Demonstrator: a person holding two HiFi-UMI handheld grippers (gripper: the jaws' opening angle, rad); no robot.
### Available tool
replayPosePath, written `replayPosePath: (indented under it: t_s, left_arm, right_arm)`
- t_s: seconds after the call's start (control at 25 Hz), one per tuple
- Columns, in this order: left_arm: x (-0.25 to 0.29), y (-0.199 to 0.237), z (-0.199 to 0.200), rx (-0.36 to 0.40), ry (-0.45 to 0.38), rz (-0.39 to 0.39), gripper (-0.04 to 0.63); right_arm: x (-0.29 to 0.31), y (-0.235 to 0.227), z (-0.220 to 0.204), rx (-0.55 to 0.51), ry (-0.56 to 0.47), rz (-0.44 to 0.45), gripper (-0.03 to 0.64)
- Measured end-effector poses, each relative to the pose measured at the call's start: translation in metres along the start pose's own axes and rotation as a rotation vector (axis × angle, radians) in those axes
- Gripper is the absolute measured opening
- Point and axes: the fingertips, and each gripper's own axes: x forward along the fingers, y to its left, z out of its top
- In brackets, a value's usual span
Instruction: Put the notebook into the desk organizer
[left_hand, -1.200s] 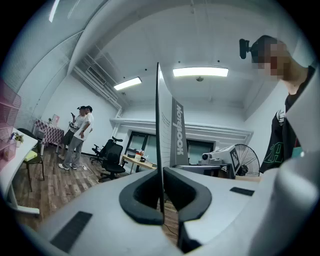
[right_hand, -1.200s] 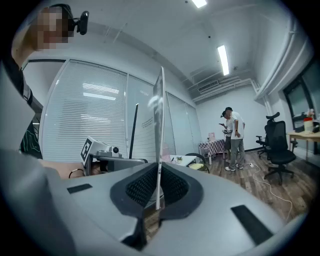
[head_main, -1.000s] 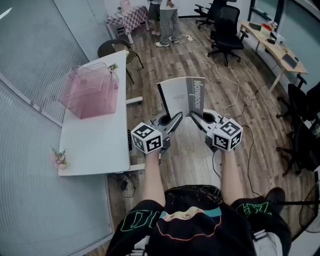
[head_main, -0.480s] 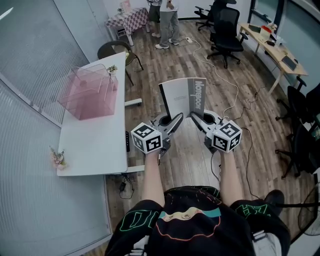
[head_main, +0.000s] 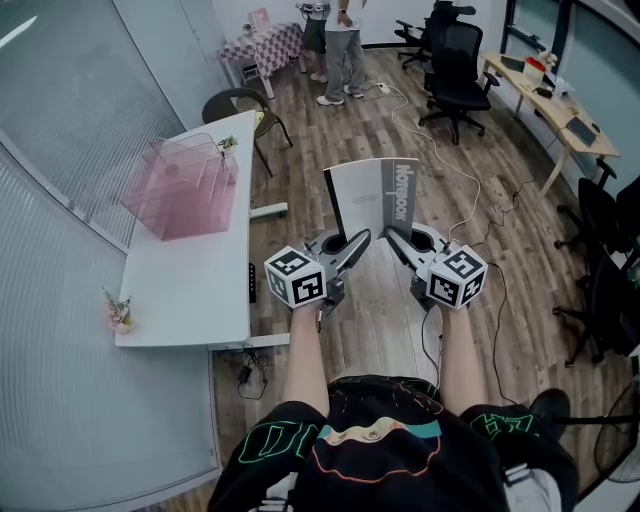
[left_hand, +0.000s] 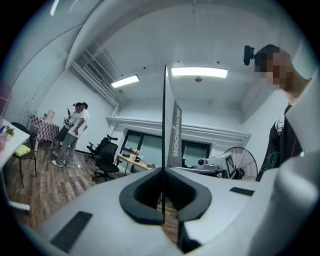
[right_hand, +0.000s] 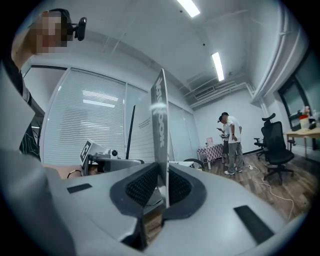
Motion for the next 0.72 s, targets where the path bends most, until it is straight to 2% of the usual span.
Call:
replayPosePath:
  t_s: [0.24,0.36,0.72]
  left_arm:
    - [0.016,-0.009,-0.004,-0.037,-0.002,-0.004,0.005]
    - [0.027,-0.007,-0.003,-0.033,-0.004,-0.021,0.005]
    - [0.050,0.050,0.000,-0.043,-0.009,-0.039,0.005]
  right_arm:
    - [-0.017,-0.010,0.001,0.004,0.006,-0.011,0.018]
    - [-0.019,-0.020,0.004,0.008,-0.006,-0.026,0.018]
    - [0.021,-0.066,-0.003,-0.002,0.005,-0.052,0.018]
